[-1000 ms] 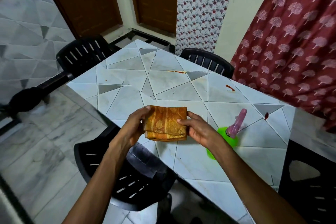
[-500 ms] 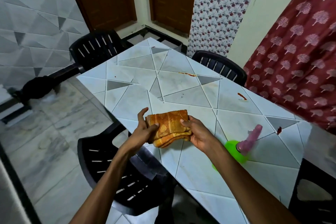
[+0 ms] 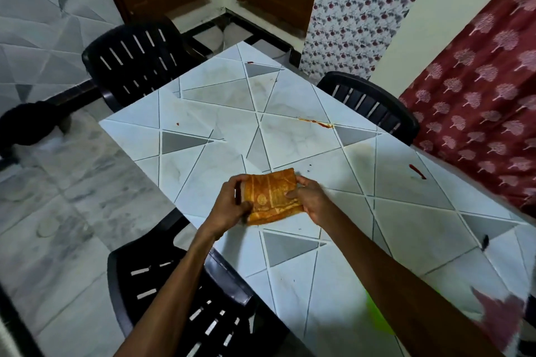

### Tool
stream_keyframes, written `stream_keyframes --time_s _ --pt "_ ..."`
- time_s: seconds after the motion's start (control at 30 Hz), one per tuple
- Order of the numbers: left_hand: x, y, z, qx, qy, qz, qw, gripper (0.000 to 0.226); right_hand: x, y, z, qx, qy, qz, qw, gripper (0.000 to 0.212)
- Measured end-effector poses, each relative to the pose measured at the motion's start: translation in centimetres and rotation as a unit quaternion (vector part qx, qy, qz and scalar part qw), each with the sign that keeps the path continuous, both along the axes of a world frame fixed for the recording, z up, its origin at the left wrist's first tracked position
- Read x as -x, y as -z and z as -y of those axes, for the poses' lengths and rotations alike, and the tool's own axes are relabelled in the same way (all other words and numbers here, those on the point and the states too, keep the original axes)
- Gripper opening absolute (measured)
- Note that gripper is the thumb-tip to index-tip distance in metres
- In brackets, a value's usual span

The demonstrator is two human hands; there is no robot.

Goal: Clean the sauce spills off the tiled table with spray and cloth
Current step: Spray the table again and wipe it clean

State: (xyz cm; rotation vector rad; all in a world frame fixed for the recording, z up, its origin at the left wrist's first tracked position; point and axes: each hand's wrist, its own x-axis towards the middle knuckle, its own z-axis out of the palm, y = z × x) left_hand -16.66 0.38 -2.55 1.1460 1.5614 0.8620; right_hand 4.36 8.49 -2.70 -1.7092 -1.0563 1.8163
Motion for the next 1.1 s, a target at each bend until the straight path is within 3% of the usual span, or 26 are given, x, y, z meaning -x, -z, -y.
stream_keyframes --time_s 0.23,0.5,0.6,0.7,0.83,0.97,1.1 --pt "1.1 2.4 -5.1 -0.031 -0.066 -0.078 0.994 0.073 5.3 2.6 -8.1 -0.154 -0.114 0.196 0.962 0.062" --pt "1.5 5.1 -5.3 0.043 -0.142 -0.132 0.98 0.074 6.9 4.9 -9.5 -0.207 -0.194 0.245 0.927 0.049" --pt "1.5 5.3 -4.7 0.045 -0.146 -0.165 0.974 0.072 6.6 4.6 -8.3 -0.213 -0.146 0.253 0.932 0.045" --pt "1.3 5.2 -3.7 0.046 -0.156 -0.263 0.951 0.066 6.4 3.2 -6.2 -0.203 -0.052 0.251 0.945 0.033" --pt "-0.7 4.6 -1.6 -0.032 -0.13 -0.29 0.948 0.06 4.7 1.6 -0.8 -0.145 0.046 0.154 0.976 0.018" --pt "-3.5 4.9 1.7 -0.091 -0.01 -0.286 0.954 0.045 1.3 0.8 6.1 -0.072 0.118 0.076 0.987 0.021" --pt "-6.7 6.1 5.7 -0.098 0.132 -0.353 0.921 0.05 -3.2 0.7 12.7 -0.061 0.145 0.05 0.986 0.021"
